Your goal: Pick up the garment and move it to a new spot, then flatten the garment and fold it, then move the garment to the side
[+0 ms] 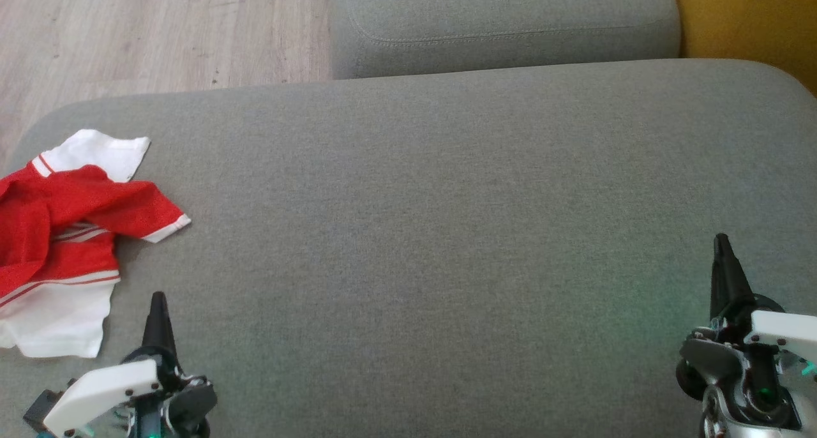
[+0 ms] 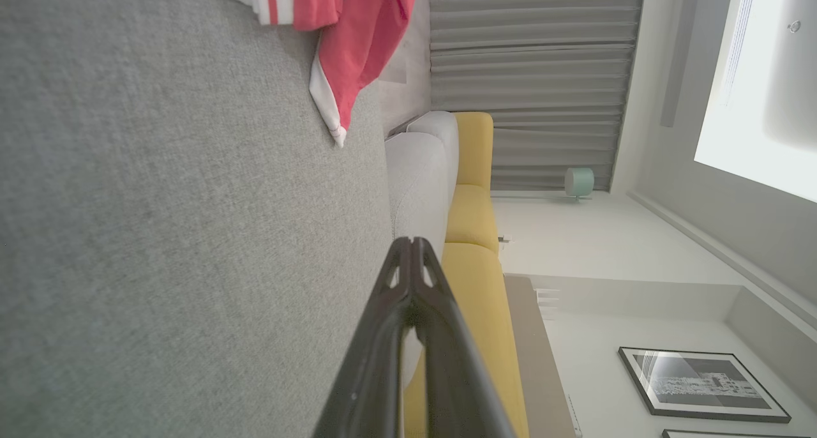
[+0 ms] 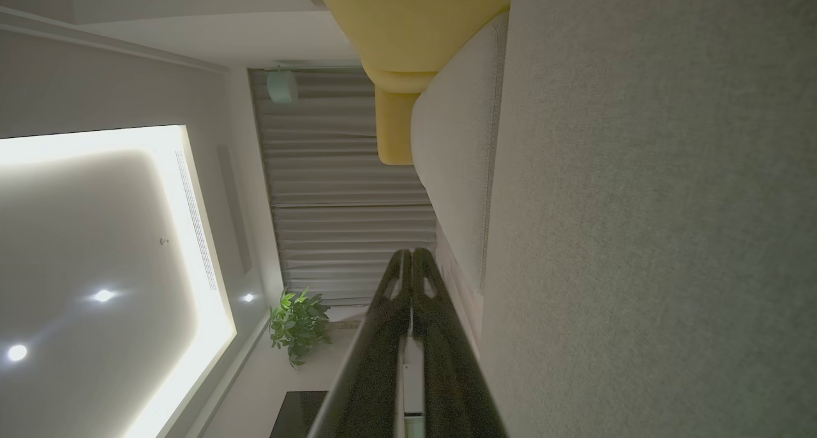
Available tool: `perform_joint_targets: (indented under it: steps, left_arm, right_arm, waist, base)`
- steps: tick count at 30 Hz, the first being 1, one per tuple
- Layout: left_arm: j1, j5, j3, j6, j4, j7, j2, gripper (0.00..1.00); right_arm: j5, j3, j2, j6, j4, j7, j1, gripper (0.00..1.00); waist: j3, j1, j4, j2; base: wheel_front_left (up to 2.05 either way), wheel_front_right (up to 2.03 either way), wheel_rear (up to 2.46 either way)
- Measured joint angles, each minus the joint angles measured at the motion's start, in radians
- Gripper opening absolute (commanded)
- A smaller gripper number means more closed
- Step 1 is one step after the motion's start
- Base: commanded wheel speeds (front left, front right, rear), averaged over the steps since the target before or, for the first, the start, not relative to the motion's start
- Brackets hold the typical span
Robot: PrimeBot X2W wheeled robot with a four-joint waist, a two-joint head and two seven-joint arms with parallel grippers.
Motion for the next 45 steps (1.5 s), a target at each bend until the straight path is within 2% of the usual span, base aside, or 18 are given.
perform_joint_targets:
  steps: [11, 12, 18, 25, 31, 45]
  left_arm:
    - [0.000, 0.000, 0.000, 0.000, 0.000, 0.000, 0.000, 0.00]
    - [0.001, 0.000, -0.002, 0.001, 0.006, 0.000, 0.000, 1.00]
    - [0.064, 0.000, -0.008, 0.001, 0.093, -0.001, -0.008, 1.00]
    - [0.065, 0.020, -0.012, 0.001, 0.101, -0.016, -0.010, 1.00]
    - [0.061, 0.095, -0.014, 0.001, 0.101, -0.034, -0.009, 1.00]
    - [0.037, 0.316, -0.028, 0.001, 0.120, -0.077, -0.009, 1.00]
  right_arm:
    - [0.000, 0.000, 0.000, 0.000, 0.000, 0.000, 0.000, 0.00]
    - [0.000, 0.000, 0.000, 0.000, 0.008, 0.000, 0.000, 1.00]
    - [0.000, 0.001, 0.005, -0.001, 0.100, 0.000, 0.057, 1.00]
    - [-0.012, 0.020, 0.005, -0.001, 0.103, -0.011, 0.067, 1.00]
    - [-0.055, 0.042, 0.002, -0.001, 0.105, -0.030, 0.053, 1.00]
    - [-0.242, 0.065, -0.002, -0.001, 0.121, -0.073, 0.013, 1.00]
  waist:
    - [0.000, 0.0000, 0.000, 0.0000]
    - [0.000, 0.0000, 0.000, 0.0000]
    - [0.001, 0.0000, 0.000, 0.0000]
    - [0.003, 0.0000, -0.001, 0.0000]
    - [0.007, 0.0000, 0.001, 0.0000]
    - [0.018, 0.0000, 0.005, 0.0000]
  base:
    - [0.00, 0.00, 0.00]
    - [0.00, 0.00, 0.00]
    - [0.00, 0.00, 0.00]
    - [0.00, 0.00, 0.00]
    - [0.00, 0.00, 0.00]
    - [0.00, 0.00, 0.00]
